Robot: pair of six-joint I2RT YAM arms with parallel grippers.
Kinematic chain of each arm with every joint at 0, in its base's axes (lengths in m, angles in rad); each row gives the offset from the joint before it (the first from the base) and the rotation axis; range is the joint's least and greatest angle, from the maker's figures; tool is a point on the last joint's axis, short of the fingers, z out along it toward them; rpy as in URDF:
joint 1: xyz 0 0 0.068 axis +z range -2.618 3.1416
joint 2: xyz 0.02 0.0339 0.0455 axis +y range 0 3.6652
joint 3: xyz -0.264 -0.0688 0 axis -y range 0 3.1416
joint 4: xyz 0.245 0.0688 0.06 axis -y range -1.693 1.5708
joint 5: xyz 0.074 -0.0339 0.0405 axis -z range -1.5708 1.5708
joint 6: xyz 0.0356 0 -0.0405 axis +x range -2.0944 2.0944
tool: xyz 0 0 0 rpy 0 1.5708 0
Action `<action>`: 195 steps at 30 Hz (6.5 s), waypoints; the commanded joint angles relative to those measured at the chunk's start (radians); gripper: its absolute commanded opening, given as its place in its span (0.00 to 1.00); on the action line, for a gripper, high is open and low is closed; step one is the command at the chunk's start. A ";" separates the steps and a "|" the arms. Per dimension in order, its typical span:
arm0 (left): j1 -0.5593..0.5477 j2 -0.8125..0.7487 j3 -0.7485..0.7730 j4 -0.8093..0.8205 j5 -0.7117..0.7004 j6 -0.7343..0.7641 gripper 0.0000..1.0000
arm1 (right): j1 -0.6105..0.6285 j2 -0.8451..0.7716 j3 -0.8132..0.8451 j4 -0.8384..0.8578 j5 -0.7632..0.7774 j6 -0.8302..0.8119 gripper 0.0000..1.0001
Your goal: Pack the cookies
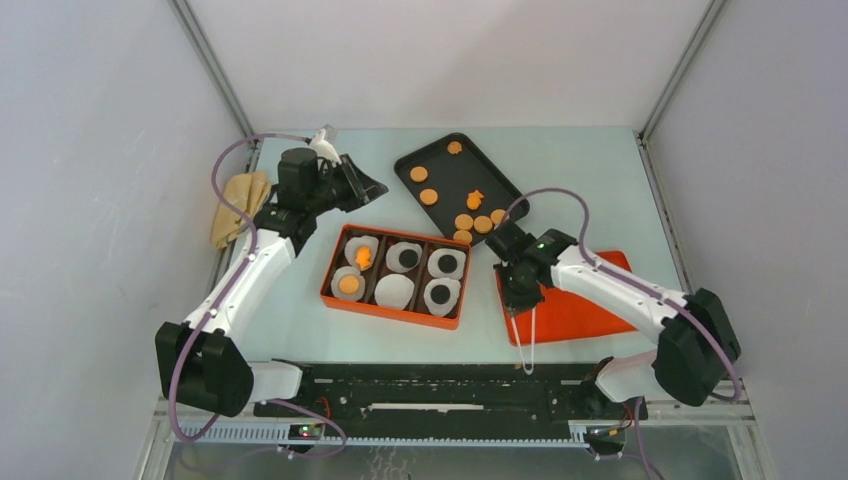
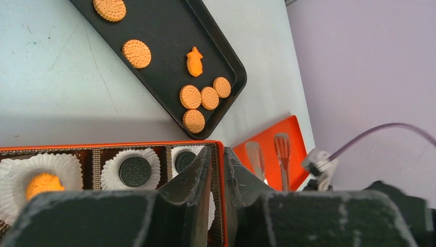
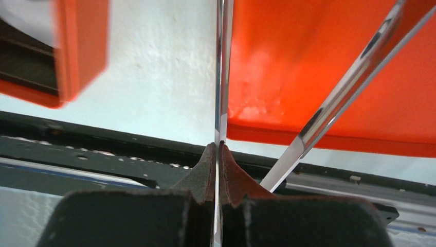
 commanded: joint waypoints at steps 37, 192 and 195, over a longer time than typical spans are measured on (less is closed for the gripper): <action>-0.027 0.114 0.009 0.084 0.036 -0.028 0.18 | -0.397 0.736 0.882 -0.121 -0.071 -0.474 0.33; -0.023 0.058 -0.031 0.013 -0.002 0.014 0.18 | -0.034 0.947 1.318 -0.113 0.152 -0.406 0.38; -0.023 0.055 -0.032 0.012 0.004 0.015 0.18 | -0.047 0.931 1.315 -0.107 0.149 -0.394 0.23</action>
